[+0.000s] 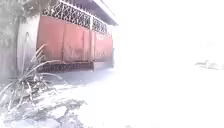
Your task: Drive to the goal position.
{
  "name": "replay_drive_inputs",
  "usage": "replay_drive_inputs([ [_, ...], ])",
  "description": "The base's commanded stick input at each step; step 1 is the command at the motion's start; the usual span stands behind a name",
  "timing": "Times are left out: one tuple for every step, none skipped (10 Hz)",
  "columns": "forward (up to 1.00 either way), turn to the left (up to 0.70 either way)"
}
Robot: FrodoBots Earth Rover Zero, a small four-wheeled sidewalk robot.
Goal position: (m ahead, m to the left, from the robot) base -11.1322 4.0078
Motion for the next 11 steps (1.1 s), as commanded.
replay_drive_inputs([
  [0.00, 0.00],
  [0.00, 0.00],
  [0.00, 0.00],
  [0.00, 0.00],
  [0.00, -0.21],
  [0.00, -0.62],
  [0.00, -0.62],
  [0.00, -0.62],
  [0.00, -0.62],
  [0.00, -0.62],
  [0.00, -0.62],
])
